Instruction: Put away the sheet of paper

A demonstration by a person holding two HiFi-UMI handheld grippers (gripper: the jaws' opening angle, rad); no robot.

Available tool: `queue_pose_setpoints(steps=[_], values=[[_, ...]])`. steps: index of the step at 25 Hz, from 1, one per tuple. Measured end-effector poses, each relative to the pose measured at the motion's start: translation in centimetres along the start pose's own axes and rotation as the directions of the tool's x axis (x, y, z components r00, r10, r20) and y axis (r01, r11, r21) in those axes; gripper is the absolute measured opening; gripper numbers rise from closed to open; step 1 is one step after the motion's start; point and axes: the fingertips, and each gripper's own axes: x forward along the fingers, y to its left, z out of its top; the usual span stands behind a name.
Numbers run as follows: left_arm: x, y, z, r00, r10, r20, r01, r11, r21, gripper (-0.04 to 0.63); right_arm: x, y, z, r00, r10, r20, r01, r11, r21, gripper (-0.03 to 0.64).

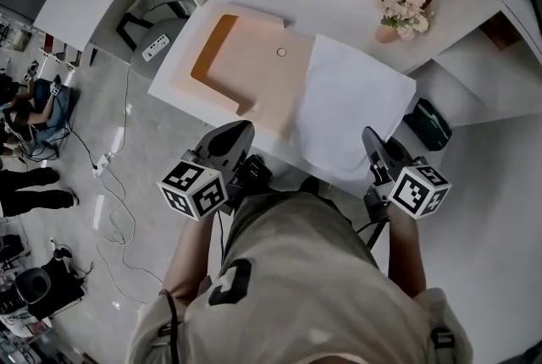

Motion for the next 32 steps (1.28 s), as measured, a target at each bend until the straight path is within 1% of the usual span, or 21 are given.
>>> queue_pose_setpoints(steps=[2,4,11,17,21,24,26,28,30,32], values=[[-0.5,1.5,0.3,1.000,-0.006,0.000,0.006,1.000,-0.008,0.020,0.9,0.1,-0.7,1.000,-0.013,-0.003,0.013,0.997,0.071,0.028],[-1.0,2.8,0.8,1.000,-0.012,0.004,0.012,1.000,-0.016,0.020,1.6,0.3,-1.2,0.999,-0.031,-0.008,0.032,0.994,0.108,0.028],[-2.9,7.1,1.4,0.999,-0.031,0.020,0.032,0.999,-0.044,0.020,4.7,0.4,-1.3,0.993,-0.116,-0.024,0.118,0.985,0.128,0.028],[-3.8,9.9,1.1,0.998,-0.059,0.018,0.060,0.995,-0.078,0.020,6.2,-0.5,-2.0,0.979,-0.198,-0.040,0.202,0.960,0.194,0.028],[-4.3,10.9,1.3,0.996,-0.091,0.004,0.091,0.992,-0.090,0.020,6.5,-1.4,-2.3,0.961,-0.271,-0.064,0.278,0.943,0.184,0.028],[-4.2,11.3,0.7,0.991,-0.133,-0.024,0.130,0.988,-0.077,0.018,6.9,-2.2,-2.5,0.945,-0.322,-0.054,0.326,0.928,0.182,0.028],[-4.5,11.8,0.2,0.989,-0.138,-0.044,0.135,0.988,-0.071,0.020,7.8,-2.3,-2.8,0.942,-0.333,-0.051,0.336,0.922,0.193,0.028],[-4.3,12.0,-0.6,0.988,-0.139,-0.061,0.133,0.987,-0.092,0.020,8.0,-2.7,-3.3,0.936,-0.345,-0.063,0.351,0.916,0.195,0.028],[-3.7,11.5,-1.1,0.986,-0.150,-0.076,0.141,0.984,-0.110,0.020,7.5,-3.6,-3.7,0.928,-0.366,-0.076,0.374,0.908,0.188,0.028],[-2.8,10.6,-1.1,0.983,-0.163,-0.085,0.154,0.982,-0.106,0.020,7.2,-4.6,-3.9,0.923,-0.376,-0.083,0.385,0.903,0.189,0.028]])
